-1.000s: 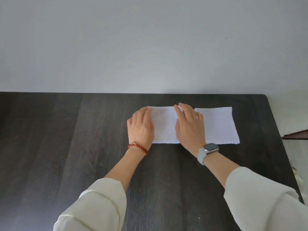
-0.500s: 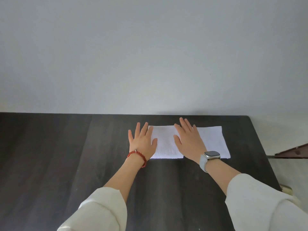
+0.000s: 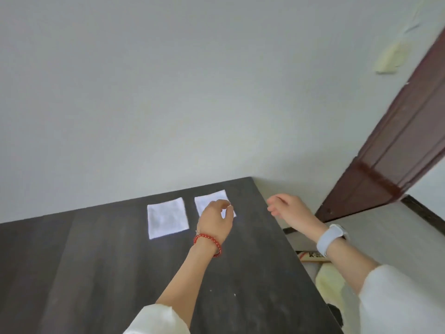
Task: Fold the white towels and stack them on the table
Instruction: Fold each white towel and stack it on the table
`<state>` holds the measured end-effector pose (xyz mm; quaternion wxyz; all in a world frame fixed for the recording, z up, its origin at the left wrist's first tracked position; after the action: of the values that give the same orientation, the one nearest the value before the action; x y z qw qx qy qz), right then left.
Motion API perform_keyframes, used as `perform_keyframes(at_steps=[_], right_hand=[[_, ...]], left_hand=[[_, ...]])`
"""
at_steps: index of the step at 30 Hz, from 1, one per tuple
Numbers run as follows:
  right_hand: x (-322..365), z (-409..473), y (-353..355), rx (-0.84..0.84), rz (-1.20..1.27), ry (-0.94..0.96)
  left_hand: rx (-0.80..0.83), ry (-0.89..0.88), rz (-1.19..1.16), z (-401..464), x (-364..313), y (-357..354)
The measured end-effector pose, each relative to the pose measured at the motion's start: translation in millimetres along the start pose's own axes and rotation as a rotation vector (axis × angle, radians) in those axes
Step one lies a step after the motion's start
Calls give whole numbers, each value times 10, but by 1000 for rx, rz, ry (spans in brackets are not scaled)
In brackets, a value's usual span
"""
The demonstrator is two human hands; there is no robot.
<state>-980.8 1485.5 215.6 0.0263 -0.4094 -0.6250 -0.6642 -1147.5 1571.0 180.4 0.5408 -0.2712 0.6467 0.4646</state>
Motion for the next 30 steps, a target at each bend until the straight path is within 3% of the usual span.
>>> perform_keyframes(at_steps=[5,11,20,25,30], right_hand=[[-1482,-1265,1073,-213,11,-183],[-3413,-3419,2320,-402,45,-520],[-5423,-6445,3410,-854,164,-1039],[-6421,-7385,3693,-977,208,-1201],[-7596,-7983,4406,-1045,236,-1292]], left_hand=[[264,-130,35,-843,-658,-1617],[629,-321,10,-2419,-1639,-3908],[1227,-660,1,-5005,-2741,-6694],[1417,-754,14,-5944,-3083,-7976],[1516,-771,-19,-6595,-3500,-9449]])
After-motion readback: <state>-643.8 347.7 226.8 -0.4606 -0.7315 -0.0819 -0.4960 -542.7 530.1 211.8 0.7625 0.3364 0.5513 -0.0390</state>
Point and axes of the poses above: each hand's wrist, its own z-axis towards the middle knuckle, its own y-axis out of the back of the hand, x = y × z, the point moved 1 cm from there along z, towards the middle knuckle, and after that the axes turned 15 degrees about -z, right-handed, at the moved point
